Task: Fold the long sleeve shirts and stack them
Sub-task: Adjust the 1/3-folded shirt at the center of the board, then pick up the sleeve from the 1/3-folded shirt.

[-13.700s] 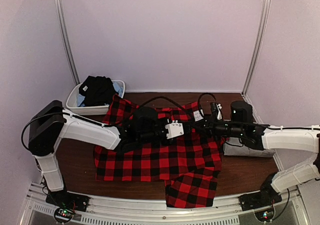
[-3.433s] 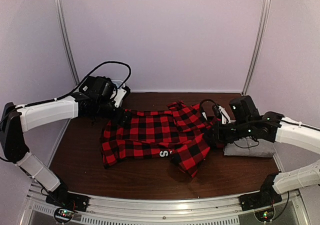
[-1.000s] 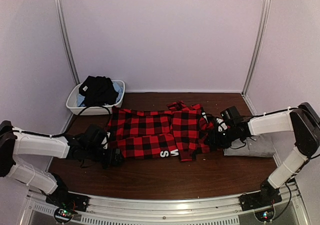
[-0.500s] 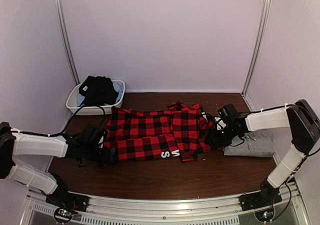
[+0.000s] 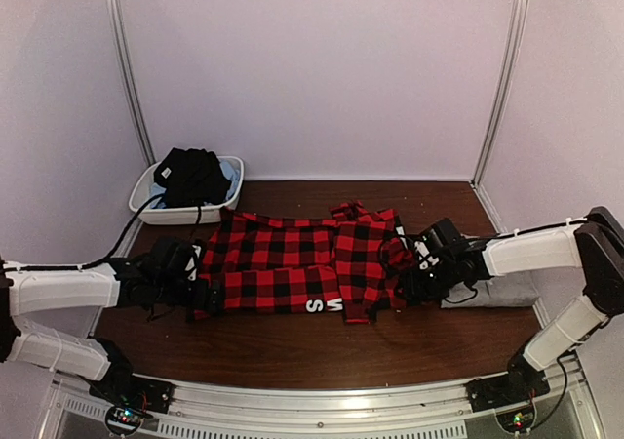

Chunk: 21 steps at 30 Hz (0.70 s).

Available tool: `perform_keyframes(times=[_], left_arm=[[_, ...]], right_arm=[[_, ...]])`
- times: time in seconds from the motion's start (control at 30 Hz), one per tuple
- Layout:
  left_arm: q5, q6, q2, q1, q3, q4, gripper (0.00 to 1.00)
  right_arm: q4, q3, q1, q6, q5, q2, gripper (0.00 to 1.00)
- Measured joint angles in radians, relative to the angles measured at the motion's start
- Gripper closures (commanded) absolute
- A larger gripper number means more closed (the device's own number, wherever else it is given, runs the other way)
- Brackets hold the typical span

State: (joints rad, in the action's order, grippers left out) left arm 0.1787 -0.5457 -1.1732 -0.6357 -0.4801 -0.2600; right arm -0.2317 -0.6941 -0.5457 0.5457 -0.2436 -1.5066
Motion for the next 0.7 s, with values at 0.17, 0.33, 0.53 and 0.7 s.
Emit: perform_keyframes(times=[0.17,0.33,0.53,0.7], left_arm=[[-0.033,0.034,0.036,0.0,-0.061,0.024,0.02],[-0.092,0.045,0.036,0.0,-0.113,0.085,0.02],[-0.176,0.033,0.026,0.0,-0.117,0.166,0.02],[-0.228,0.02,-0.012,0.0,-0.122,0.211,0.02]], right_arm=[[-0.05,0.001,-0.062,0.049,0.032,0.034,0.36],[-0.086,-0.014,-0.08,0.072,0.062,0.108,0.37],[-0.048,-0.041,-0.101,0.096,0.057,0.119,0.4],[0.007,-0.041,-0.131,0.126,0.026,0.07,0.43]])
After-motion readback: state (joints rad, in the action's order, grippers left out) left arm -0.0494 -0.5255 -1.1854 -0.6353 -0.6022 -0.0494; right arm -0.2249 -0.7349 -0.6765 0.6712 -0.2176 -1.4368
